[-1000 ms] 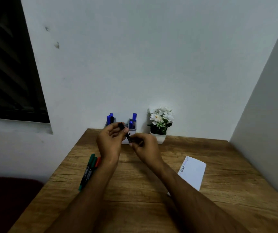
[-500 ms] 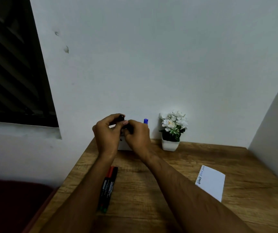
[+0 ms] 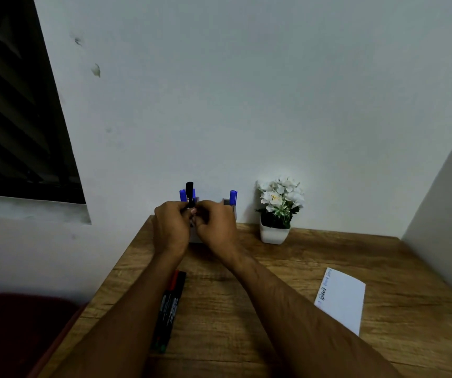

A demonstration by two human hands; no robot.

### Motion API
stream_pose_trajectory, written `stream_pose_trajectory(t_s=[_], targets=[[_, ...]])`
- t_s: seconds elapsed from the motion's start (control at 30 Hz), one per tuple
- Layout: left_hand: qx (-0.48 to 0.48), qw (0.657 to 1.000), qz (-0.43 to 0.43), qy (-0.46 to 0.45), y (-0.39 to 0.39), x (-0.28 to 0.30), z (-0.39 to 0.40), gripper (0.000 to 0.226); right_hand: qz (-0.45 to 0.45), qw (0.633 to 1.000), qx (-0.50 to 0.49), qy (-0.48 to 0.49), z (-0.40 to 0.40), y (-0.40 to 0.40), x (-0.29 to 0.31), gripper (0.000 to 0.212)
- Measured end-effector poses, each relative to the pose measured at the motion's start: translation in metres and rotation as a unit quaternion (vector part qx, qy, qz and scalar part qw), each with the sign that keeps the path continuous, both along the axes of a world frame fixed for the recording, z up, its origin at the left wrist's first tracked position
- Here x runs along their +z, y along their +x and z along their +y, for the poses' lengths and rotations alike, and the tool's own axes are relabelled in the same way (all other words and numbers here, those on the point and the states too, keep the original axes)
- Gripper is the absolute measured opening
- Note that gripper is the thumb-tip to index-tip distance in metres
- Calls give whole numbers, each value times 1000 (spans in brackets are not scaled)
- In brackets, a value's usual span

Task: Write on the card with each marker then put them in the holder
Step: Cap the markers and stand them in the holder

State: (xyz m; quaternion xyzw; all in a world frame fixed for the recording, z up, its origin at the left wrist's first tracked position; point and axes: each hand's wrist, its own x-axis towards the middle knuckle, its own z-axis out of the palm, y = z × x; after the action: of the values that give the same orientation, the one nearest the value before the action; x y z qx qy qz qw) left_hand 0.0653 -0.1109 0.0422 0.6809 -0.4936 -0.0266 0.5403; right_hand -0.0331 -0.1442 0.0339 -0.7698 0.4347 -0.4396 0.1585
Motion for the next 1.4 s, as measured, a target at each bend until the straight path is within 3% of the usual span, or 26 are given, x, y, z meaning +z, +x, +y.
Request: stream_pose_trajectory(t_s=[0.17,0.33,0.5,0.7,1.0,1.23,1.4], targets=[[14,1000,-17,9,-2,-3,-10,22,-29,1000,3,3,2,-10,-4,24],[43,997,-25,-53,-8,-1,-4,20,-26,999,19,-6,10,-15,3,53],[42,994,-46,-90,-8,1,-2,17,-7,1000,17,-26,12,-11,0,52],[34,996,-51,-68,-13,3,-2,16,1,1000,29,7,14,-11,-3,56],[50,996,-42,-64,-5,-3,15,12,13,1000,24,5,23,-18,-3,40],[11,994,-82,77,4,-19,34,14,26,999,21,39,41,-33,-13,39],[-30,952,-136,271,3,-22,45,31,32,999,-2,35,55,-43,-21,36]])
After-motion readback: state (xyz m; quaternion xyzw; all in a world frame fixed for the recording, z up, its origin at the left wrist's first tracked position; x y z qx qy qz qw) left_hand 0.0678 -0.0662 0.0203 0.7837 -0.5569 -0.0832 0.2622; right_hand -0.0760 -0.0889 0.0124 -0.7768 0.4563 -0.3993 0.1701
